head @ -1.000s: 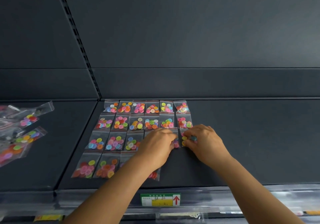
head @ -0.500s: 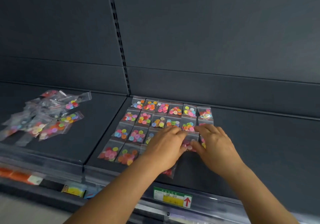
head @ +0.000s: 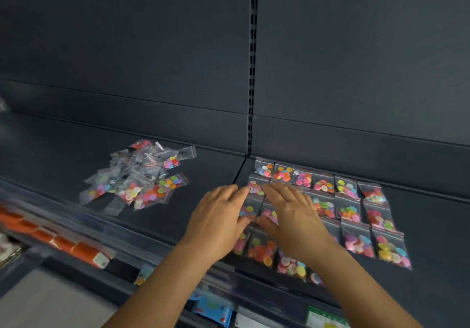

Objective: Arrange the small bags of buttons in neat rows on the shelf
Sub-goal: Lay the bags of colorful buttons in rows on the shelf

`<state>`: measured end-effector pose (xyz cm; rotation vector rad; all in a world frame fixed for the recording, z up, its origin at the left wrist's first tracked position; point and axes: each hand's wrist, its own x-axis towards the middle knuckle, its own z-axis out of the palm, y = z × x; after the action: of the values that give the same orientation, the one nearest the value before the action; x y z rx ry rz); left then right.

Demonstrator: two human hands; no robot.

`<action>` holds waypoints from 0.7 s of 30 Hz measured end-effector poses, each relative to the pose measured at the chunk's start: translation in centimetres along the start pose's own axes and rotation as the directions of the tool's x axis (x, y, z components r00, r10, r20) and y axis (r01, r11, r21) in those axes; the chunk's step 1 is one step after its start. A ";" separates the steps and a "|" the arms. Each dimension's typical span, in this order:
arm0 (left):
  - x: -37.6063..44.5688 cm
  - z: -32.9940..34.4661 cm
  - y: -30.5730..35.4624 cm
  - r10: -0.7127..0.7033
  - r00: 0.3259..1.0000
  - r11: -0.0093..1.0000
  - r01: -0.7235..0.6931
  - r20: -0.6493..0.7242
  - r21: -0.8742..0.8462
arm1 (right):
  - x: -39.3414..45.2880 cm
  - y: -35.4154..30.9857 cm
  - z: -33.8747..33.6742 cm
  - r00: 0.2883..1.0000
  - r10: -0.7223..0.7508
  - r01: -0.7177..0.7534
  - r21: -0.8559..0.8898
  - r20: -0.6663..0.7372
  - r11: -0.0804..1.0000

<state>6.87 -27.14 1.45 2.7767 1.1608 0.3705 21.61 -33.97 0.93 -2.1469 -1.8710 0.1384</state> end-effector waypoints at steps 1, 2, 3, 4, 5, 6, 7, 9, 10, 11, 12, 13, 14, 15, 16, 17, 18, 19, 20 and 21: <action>-0.2 -0.3 -1.5 -0.011 1.000 1.000 0.011 0.003 0.003 | 0.9 -1.3 0.5 1.000 -0.006 0.006 0.008 0.005 1.000; -0.3 -0.6 -2.9 -0.022 1.000 1.000 0.022 0.008 0.004 | 1.7 -2.5 1.0 1.000 -0.012 0.012 0.014 0.012 1.000; -0.6 -0.9 -4.7 -0.030 1.000 1.000 0.030 0.010 0.003 | 2.8 -4.0 1.7 1.000 -0.018 0.018 0.016 0.018 1.000; -0.7 -1.0 -6.0 -0.033 0.999 0.999 0.033 0.007 0.000 | 3.5 -5.0 2.1 0.999 -0.023 0.023 0.014 0.023 1.000; -0.7 -1.0 -6.9 -0.036 0.999 0.999 0.036 0.008 -0.002 | 4.0 -5.8 2.5 0.999 -0.028 0.028 0.014 0.024 1.000; -0.9 -1.2 -8.5 -0.041 0.999 0.999 0.041 0.010 -0.005 | 4.9 -7.0 3.0 0.999 -0.033 0.033 0.017 0.027 0.999; -1.0 -1.3 -10.1 -0.044 0.999 0.999 0.044 0.010 -0.007 | 5.9 -8.1 3.7 0.999 -0.036 0.035 0.022 0.027 0.999; -1.1 -1.5 -12.9 -0.042 0.999 0.999 0.042 0.006 0.000 | 7.4 -10.3 4.7 0.999 -0.034 0.033 0.038 0.026 0.999; -1.2 -1.6 -14.2 -0.040 0.999 0.999 0.040 -0.001 -0.002 | 8.1 -11.3 5.2 0.999 -0.030 0.029 0.042 0.030 0.999; -1.3 -1.7 -15.4 -0.037 0.999 0.999 0.037 -0.007 -0.004 | 8.8 -12.2 5.7 0.999 -0.027 0.025 0.046 0.032 0.999; -1.3 -1.8 -16.5 -0.036 0.999 0.999 0.036 -0.012 -0.005 | 9.4 -13.0 6.1 0.999 -0.022 0.020 0.051 0.039 0.998; -1.3 -1.9 -17.5 -0.038 0.999 0.999 0.038 -0.018 -0.005 | 9.9 -13.7 6.5 0.999 -0.017 0.014 0.058 0.045 0.998; -1.3 -1.9 -18.4 -0.041 0.999 0.999 0.041 -0.025 -0.003 | 10.4 -14.4 6.9 0.999 -0.009 0.006 0.068 0.050 0.998; -1.3 -1.8 -19.3 -0.048 0.998 0.999 0.048 -0.033 0.001 | 10.9 -14.9 7.2 0.999 0.002 -0.006 0.078 0.052 0.997; -1.3 -1.8 -20.2 -0.061 0.997 0.998 0.061 -0.038 0.004 | 11.4 -15.4 7.5 0.998 0.016 -0.020 0.085 0.054 0.996; -1.2 -1.7 -21.1 -0.078 0.996 0.997 0.079 -0.040 0.006 | 11.9 -15.7 7.9 0.998 0.030 -0.035 0.089 0.058 0.995; -1.2 -1.5 -21.8 -0.100 0.994 0.995 0.101 -0.039 0.005 | 12.3 -15.9 8.2 0.997 0.046 -0.052 0.092 0.066 0.994; -1.2 -1.3 -22.6 -0.123 0.992 0.992 0.123 -0.033 0.005 | 12.7 -16.1 8.6 0.995 0.066 -0.073 0.099 0.075 0.992; -1.2 -1.2 -23.1 -0.143 0.989 0.990 0.143 -0.027 0.006 | 13.2 -16.2 8.9 0.993 0.088 -0.097 0.114 0.079 0.989; -1.1 -1.1 -23.7 -0.161 0.987 0.987 0.161 -0.025 0.007 | 13.6 -16.3 9.3 0.991 0.115 -0.124 0.134 0.074 0.983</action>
<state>-10.39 -11.32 -2.30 2.6686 1.3836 0.3835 5.75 -17.35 -1.82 -2.1828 -1.7120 0.3584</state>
